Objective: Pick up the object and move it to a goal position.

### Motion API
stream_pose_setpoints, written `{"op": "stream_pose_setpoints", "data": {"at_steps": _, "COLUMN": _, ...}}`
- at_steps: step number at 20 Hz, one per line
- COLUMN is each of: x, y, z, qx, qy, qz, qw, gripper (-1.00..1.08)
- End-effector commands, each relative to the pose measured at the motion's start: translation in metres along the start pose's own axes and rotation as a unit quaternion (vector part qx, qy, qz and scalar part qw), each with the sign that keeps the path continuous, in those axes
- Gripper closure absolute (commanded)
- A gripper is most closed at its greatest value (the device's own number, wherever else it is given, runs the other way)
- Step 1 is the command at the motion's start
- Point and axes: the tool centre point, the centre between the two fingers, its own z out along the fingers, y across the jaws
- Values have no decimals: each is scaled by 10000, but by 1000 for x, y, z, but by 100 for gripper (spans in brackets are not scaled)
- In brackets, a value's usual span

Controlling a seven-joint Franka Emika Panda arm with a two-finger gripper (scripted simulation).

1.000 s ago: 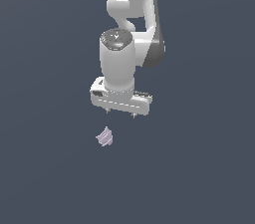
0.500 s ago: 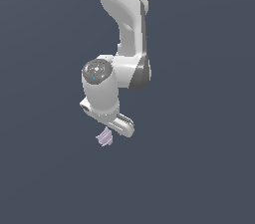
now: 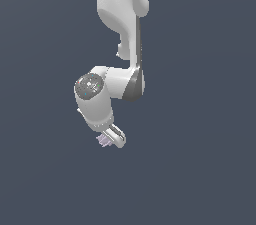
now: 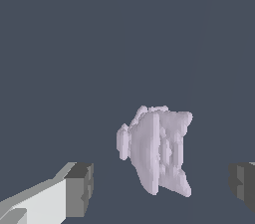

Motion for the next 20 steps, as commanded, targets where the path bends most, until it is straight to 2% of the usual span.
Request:
{"op": "stream_pose_setpoints", "data": {"at_steps": 1, "x": 2, "y": 0, "z": 2, "qx": -1, "qy": -2, "qz": 69, "qw": 10000, "gripper": -92}}
{"op": "stream_pose_setpoints", "data": {"at_steps": 6, "x": 1, "y": 0, "z": 6, "qx": -3, "qy": -4, "qz": 47, "qw": 10000, "gripper": -92}}
{"op": "stream_pose_setpoints", "data": {"at_steps": 15, "x": 1, "y": 2, "z": 49, "qx": -2, "qy": -3, "qz": 74, "qw": 10000, "gripper": -92}}
{"op": "stream_pose_setpoints", "data": {"at_steps": 20, "x": 2, "y": 1, "z": 53, "qx": -2, "qy": -3, "qz": 74, "qw": 10000, "gripper": -92}}
